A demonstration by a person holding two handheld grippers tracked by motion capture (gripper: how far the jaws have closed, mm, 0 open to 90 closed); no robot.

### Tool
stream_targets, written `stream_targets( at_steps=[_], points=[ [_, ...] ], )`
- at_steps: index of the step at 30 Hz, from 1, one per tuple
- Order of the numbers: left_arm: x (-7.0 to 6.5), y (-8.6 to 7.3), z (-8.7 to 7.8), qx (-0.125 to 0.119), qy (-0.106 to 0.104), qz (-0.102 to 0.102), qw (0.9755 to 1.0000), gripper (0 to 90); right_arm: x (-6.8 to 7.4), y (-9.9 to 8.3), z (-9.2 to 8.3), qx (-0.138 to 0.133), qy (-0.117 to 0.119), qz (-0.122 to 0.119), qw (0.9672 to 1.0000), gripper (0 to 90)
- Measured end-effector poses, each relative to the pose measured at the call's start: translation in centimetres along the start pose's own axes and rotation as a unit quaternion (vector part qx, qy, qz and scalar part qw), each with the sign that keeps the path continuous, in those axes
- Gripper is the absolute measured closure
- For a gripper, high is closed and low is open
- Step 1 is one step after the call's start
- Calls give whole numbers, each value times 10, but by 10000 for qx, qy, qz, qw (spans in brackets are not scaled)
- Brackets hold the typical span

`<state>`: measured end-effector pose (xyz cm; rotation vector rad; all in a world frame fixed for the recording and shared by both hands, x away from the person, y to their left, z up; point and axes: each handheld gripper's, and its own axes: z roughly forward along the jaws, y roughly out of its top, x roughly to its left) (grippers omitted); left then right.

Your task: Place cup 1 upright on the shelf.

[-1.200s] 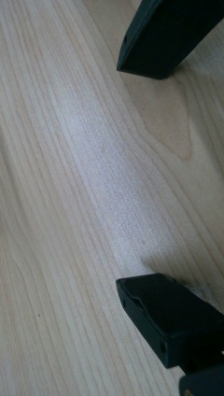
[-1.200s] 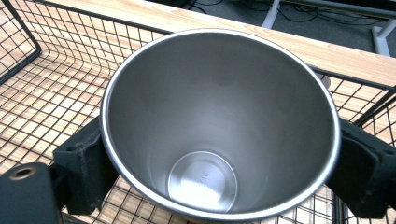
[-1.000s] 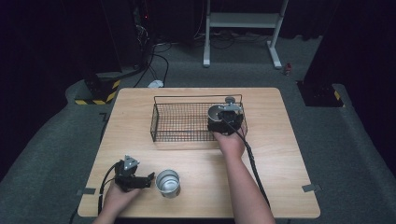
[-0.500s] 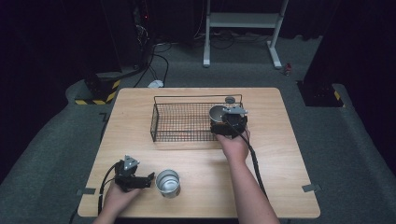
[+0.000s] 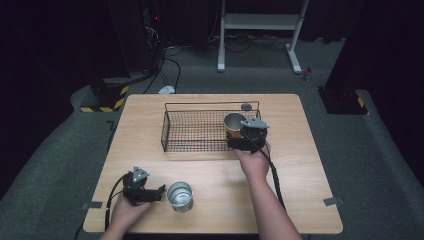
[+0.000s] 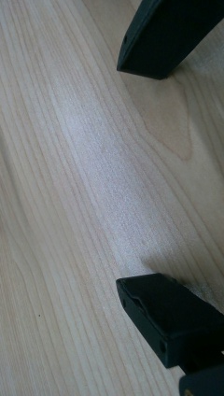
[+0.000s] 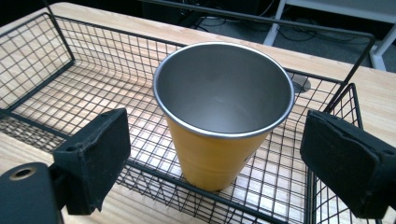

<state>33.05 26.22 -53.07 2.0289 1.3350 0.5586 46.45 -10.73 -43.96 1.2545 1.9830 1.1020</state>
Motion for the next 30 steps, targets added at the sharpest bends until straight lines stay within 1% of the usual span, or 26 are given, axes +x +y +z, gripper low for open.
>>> stream_targets(
  at_steps=[6,12,13,15,17,20,23,26,30],
  points=[
    [0,0,0,1,-1,-1,10000,7,4,-4,-10,-73,98,-11,9999,89],
    [0,0,0,1,-1,0,10000,7,10,-9,-20,-153,154,-112,9997,89],
    [0,0,0,-1,-1,-2,10000,7,11,-11,-21,-144,172,-75,9997,90],
    [0,0,0,1,0,-3,10000,7,12,-14,-25,-160,192,-115,9996,89],
    [0,0,0,0,1,-2,10000,7,12,-17,-28,-181,203,-93,9996,89],
    [0,0,0,3,4,19,10000,6,13,-23,-34,-171,226,-125,9995,90],
    [0,0,0,1,4,14,10000,7,12,-30,-40,-176,243,-106,9995,90],
    [0,0,0,1,2,14,10000,7,9,-39,-46,-204,264,-109,9994,90],
    [0,0,0,-3,4,18,10000,7,5,-53,-53,-145,244,-84,9996,90]
  ],
)
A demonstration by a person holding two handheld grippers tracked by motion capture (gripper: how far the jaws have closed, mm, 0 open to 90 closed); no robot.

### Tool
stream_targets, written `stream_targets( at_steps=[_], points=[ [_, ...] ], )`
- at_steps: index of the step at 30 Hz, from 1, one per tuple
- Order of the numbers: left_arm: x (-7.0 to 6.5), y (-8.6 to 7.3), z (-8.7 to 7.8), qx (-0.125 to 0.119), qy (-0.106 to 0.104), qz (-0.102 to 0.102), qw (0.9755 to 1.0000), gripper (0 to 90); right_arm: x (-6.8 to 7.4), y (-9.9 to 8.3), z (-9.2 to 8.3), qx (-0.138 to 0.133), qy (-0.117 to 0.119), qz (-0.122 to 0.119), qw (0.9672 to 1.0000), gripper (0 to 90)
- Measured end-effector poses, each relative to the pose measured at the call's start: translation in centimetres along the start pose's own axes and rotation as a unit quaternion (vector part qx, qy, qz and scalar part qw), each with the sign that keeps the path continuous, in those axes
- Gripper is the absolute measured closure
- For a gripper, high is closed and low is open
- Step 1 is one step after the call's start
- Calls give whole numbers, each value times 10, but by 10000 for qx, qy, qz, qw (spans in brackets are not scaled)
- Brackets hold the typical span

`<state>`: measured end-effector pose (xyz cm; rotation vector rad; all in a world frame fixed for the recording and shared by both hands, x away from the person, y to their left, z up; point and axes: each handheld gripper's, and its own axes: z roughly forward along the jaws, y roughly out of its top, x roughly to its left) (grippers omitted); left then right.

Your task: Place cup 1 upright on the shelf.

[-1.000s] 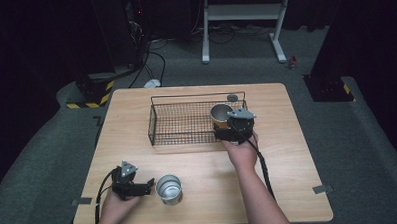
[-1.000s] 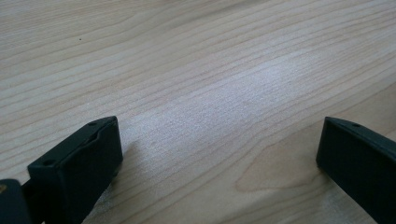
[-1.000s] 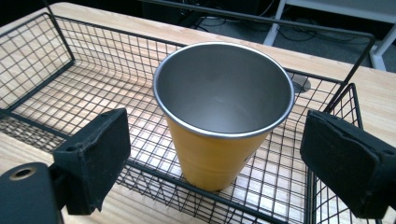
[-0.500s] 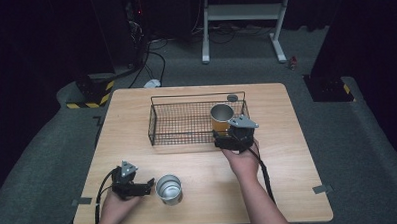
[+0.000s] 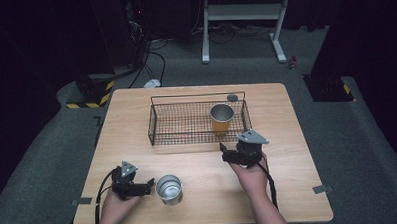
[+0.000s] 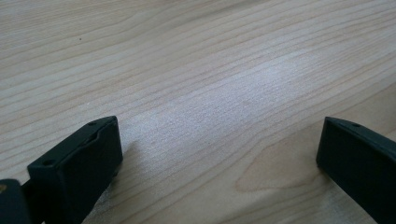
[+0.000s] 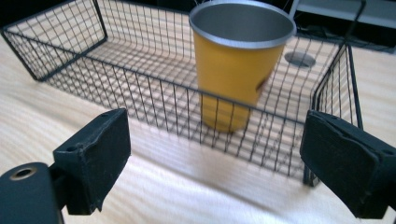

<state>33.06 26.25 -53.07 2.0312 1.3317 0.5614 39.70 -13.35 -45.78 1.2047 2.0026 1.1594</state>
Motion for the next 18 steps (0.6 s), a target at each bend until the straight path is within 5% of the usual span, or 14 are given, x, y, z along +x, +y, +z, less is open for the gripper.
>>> stream_targets(
  at_steps=[18],
  points=[
    [-1,0,0,-10,28,-46,10000,6,-20,-66,-23,568,-142,10,9983,91]
  ],
)
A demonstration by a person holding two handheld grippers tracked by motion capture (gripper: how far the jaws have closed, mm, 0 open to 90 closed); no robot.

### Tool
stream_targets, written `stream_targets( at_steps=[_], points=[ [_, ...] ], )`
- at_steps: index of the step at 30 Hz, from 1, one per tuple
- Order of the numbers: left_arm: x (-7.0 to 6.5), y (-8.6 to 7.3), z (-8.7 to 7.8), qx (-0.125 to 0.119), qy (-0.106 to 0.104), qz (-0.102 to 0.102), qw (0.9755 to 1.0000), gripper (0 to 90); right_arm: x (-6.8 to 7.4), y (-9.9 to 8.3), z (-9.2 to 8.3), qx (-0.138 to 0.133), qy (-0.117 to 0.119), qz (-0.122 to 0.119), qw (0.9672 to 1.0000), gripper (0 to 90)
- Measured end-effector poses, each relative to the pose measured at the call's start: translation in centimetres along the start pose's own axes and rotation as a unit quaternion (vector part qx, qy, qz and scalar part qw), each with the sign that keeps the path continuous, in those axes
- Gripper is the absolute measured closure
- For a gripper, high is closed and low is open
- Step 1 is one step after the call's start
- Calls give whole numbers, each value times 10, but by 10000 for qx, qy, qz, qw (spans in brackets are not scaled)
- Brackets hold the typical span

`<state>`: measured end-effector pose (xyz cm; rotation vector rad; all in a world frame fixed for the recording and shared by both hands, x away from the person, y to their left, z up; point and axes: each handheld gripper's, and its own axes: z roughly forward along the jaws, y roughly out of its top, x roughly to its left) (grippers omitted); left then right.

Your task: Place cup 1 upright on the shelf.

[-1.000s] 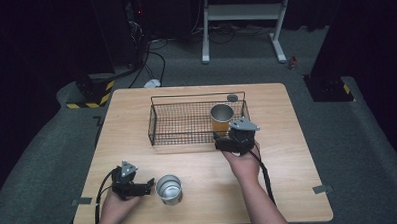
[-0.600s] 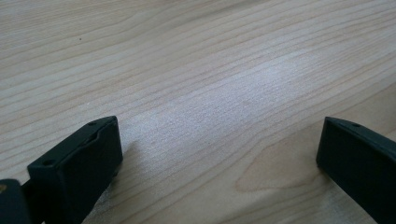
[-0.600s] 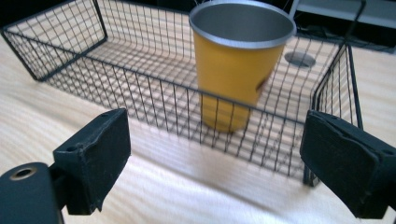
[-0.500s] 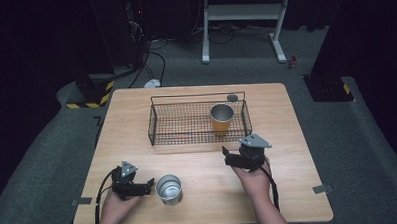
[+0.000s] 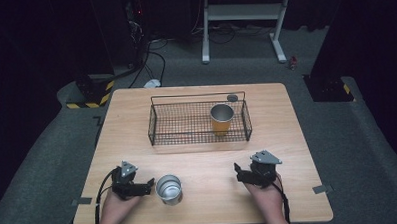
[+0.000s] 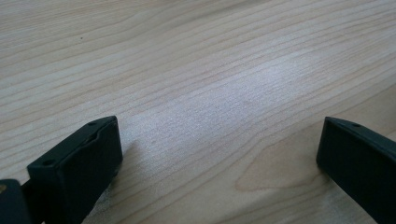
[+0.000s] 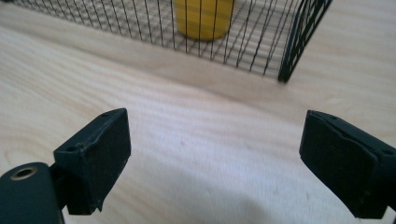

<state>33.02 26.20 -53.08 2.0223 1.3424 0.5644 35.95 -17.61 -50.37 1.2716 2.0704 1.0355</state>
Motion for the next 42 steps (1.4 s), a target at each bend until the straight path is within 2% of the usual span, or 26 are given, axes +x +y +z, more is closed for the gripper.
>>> stream_targets(
  at_steps=[9,13,20,24,28,33,36,42],
  points=[
    [0,0,0,-2,8,-1,10000,6,-7,-22,1,420,-94,90,9990,94],
    [0,0,0,-2,7,-2,10000,6,-6,-23,2,474,-114,29,9988,98],
    [0,-1,-1,-17,17,7,10000,9,-2,-23,4,785,-99,-40,9969,99],
    [1,-1,-1,-9,4,13,10000,11,-2,-23,5,837,-63,83,9964,99],
    [2,0,-2,9,-30,23,10000,13,-3,-23,5,846,-46,73,9964,97],
    [3,2,-6,-85,-52,31,9999,15,-3,-23,6,847,-31,75,9964,95],
    [5,4,-10,-164,-101,-54,9998,16,-3,-23,6,847,-30,76,9964,95],
    [9,9,-21,-363,-182,-85,9991,22,-3,-23,6,847,-33,77,9964,95]
  ],
)
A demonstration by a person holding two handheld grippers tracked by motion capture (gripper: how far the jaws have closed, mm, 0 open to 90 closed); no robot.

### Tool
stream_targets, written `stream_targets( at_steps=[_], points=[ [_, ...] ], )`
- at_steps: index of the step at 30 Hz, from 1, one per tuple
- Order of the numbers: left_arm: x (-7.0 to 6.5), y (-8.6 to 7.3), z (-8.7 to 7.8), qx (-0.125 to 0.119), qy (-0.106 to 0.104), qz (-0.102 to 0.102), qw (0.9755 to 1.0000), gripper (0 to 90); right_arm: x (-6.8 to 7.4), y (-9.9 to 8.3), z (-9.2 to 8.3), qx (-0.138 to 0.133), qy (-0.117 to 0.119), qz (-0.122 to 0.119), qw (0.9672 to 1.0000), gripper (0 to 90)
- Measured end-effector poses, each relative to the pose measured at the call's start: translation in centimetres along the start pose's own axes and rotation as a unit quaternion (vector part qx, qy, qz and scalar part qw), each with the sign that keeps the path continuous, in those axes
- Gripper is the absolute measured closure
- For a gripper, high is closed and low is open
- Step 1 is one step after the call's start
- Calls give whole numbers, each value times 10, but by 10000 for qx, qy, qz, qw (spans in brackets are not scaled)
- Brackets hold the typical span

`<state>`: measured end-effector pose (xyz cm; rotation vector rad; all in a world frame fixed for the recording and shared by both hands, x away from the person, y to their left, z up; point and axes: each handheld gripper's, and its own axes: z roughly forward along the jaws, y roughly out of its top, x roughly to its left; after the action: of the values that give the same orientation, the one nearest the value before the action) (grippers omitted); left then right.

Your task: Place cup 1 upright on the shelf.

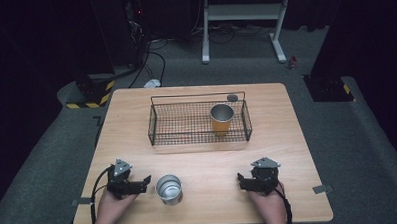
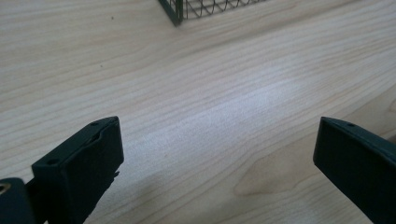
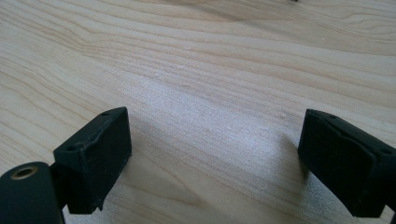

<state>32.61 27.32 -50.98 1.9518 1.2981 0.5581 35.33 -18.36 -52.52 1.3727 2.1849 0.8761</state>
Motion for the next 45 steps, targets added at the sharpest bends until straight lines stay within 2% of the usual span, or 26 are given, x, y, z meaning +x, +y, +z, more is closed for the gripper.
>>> stream_targets(
  at_steps=[3,6,10,26,30,35,41,45],
  points=[
    [-1,2,-5,-149,-32,12,9999,23,0,0,0,0,-5,5,10000,95],
    [-3,5,-10,-182,-47,85,9998,22,0,0,0,4,-12,24,10000,95],
    [-8,10,-16,-252,3,338,9991,22,0,0,0,2,-18,26,10000,95],
    [-14,25,-37,-604,-274,197,9976,7,0,0,0,2,-22,29,10000,95],
    [-17,27,-42,-738,-443,157,9962,6,0,0,0,3,-22,29,10000,95],
    [-22,30,-48,-870,-552,225,9944,6,0,0,0,-6,-35,29,10000,95],
    [-32,33,-56,-1057,-798,287,9908,6,1,1,1,-1,-46,57,10000,95],
    [-43,33,-59,-1118,-932,478,9882,6,1,1,1,1,-51,63,10000,96]
  ],
)
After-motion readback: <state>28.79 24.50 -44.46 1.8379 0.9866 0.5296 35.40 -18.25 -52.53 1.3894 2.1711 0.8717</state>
